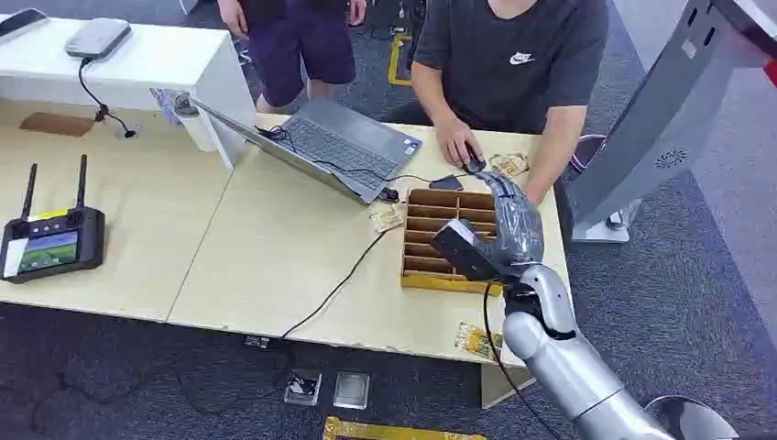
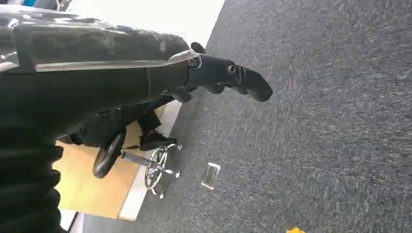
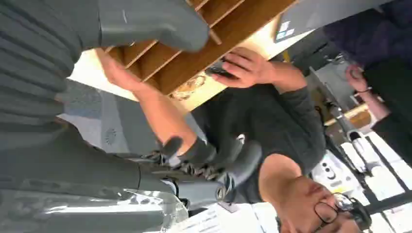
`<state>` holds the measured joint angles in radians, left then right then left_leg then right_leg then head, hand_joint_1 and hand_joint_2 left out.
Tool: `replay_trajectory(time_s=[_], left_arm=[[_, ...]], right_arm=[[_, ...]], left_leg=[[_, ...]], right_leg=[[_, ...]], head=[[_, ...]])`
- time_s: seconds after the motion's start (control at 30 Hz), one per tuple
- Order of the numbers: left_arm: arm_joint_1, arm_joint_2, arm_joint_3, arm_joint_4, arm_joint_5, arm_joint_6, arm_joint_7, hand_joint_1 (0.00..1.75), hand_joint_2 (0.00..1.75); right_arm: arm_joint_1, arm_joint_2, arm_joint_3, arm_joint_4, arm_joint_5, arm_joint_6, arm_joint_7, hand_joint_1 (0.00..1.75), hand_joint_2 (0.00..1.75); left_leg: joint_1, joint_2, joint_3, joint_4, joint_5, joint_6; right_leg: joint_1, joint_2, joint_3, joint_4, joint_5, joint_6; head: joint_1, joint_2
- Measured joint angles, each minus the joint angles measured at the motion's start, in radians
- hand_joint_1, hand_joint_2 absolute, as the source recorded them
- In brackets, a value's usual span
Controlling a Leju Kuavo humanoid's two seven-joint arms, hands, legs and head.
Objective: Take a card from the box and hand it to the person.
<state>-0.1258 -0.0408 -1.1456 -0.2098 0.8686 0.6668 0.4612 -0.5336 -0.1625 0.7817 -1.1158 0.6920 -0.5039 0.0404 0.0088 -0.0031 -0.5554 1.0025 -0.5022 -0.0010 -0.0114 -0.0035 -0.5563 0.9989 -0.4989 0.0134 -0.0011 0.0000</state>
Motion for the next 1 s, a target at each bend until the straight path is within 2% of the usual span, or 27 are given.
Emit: replay_trajectory(time_s=[0.03,0.07,0.1,0.13,0.27,0.37,0.43,0.47,0.53,0.6,0.7,0.83,1.0], left_arm=[[0.0,0.0,0.0,0.0,0.0,0.0,-0.002,0.0,1.75],[0.0,0.0,0.0,0.0,0.0,0.0,-0.002,0.0,1.75],[0.0,0.0,0.0,0.0,0.0,0.0,-0.003,0.0,1.75],[0.0,0.0,0.0,0.0,0.0,0.0,-0.003,0.0,1.75],[0.0,0.0,0.0,0.0,0.0,0.0,-0.003,0.0,1.75],[0.0,0.0,0.0,0.0,0.0,0.002,-0.003,0.0,1.75],[0.0,0.0,0.0,0.0,0.0,0.004,-0.003,0.0,1.75],[0.0,0.0,0.0,0.0,0.0,0.005,-0.003,0.0,1.75],[0.0,0.0,0.0,0.0,0.002,0.006,-0.002,0.0,1.75],[0.0,0.0,0.0,0.0,0.002,0.007,-0.002,0.0,1.75],[0.0,0.0,0.0,0.0,0.002,0.008,-0.001,0.0,1.75],[0.0,0.0,0.0,0.0,0.002,0.008,-0.001,0.0,1.75],[0.0,0.0,0.0,0.0,0.001,0.009,-0.001,0.0,1.75]], right_arm=[[0.003,-0.004,-0.004,0.002,0.003,0.0,0.003,1.03,1.75],[0.006,-0.008,-0.01,0.002,0.008,0.0,0.007,1.22,1.75],[0.009,-0.009,-0.016,0.002,0.011,0.0,0.01,1.2,1.75],[0.012,-0.014,-0.021,0.002,0.011,0.0,0.011,1.26,1.75],[0.023,-0.027,-0.026,0.001,0.011,0.002,0.02,0.94,1.75],[0.038,-0.032,-0.033,-0.01,0.013,0.005,0.025,0.87,1.75],[0.046,-0.033,-0.037,-0.016,0.014,0.008,0.026,0.77,1.75],[0.05,-0.034,-0.037,-0.019,0.014,0.01,0.026,0.66,1.75],[0.06,-0.034,-0.037,-0.027,0.018,0.018,0.023,0.65,1.75],[0.07,-0.034,-0.034,-0.035,0.024,0.029,0.019,0.51,1.75],[0.08,-0.032,-0.026,-0.043,0.032,0.044,0.014,0.51,1.75],[0.088,-0.031,-0.009,-0.05,0.035,0.055,0.01,0.42,1.75],[0.088,-0.021,0.008,-0.048,0.044,0.06,-0.002,0.44,1.75]], left_leg=[[0.0,0.0,0.0,0.0,0.0,0.0],[0.0,0.0,0.0,0.0,0.0,0.0],[0.0,0.0,0.0,0.0,0.0,0.0],[0.0,0.0,0.0,0.0,0.0,0.0],[0.0,0.0,0.0,0.0,0.0,0.0],[0.0,0.0,0.0,0.0,0.0,0.0],[0.0,0.0,0.0,0.0,0.0,0.0],[0.0,0.0,0.0,0.0,0.0,0.0],[0.0,0.0,0.0,0.0,0.0,0.0],[0.0,0.0,0.0,0.0,0.0,0.0],[0.0,0.0,0.0,0.0,0.0,0.0],[0.0,0.0,0.0,0.0,0.0,0.0],[0.0,0.0,0.0,0.0,0.0,0.0]], right_leg=[[0.0,0.0,0.0,0.0,0.0,0.0],[0.0,0.0,0.0,0.0,0.0,0.0],[0.0,0.0,0.0,0.0,0.0,0.0],[0.0,0.0,0.0,0.0,0.0,0.0],[0.0,0.0,0.0,0.0,0.0,0.0],[0.0,0.0,0.0,0.0,0.0,0.0],[0.0,0.0,0.0,0.0,0.0,0.0],[0.0,0.0,0.0,0.0,0.0,0.0],[0.0,0.0,0.0,0.0,0.0,0.0],[0.0,0.0,0.0,0.0,0.0,0.0],[0.0,0.0,0.0,0.0,0.0,0.0],[0.0,0.0,0.0,0.0,0.0,0.0],[0.0,0.0,0.0,0.0,0.0,0.0]], head=[[0.0,0.0],[0.0,0.0],[0.0,0.0],[0.0,0.0],[0.0,0.0],[0.0,0.0],[0.0,0.0],[0.0,0.0],[0.0,0.0],[0.0,0.0],[0.0,0.0],[0.0,0.0],[0.0,0.0]])
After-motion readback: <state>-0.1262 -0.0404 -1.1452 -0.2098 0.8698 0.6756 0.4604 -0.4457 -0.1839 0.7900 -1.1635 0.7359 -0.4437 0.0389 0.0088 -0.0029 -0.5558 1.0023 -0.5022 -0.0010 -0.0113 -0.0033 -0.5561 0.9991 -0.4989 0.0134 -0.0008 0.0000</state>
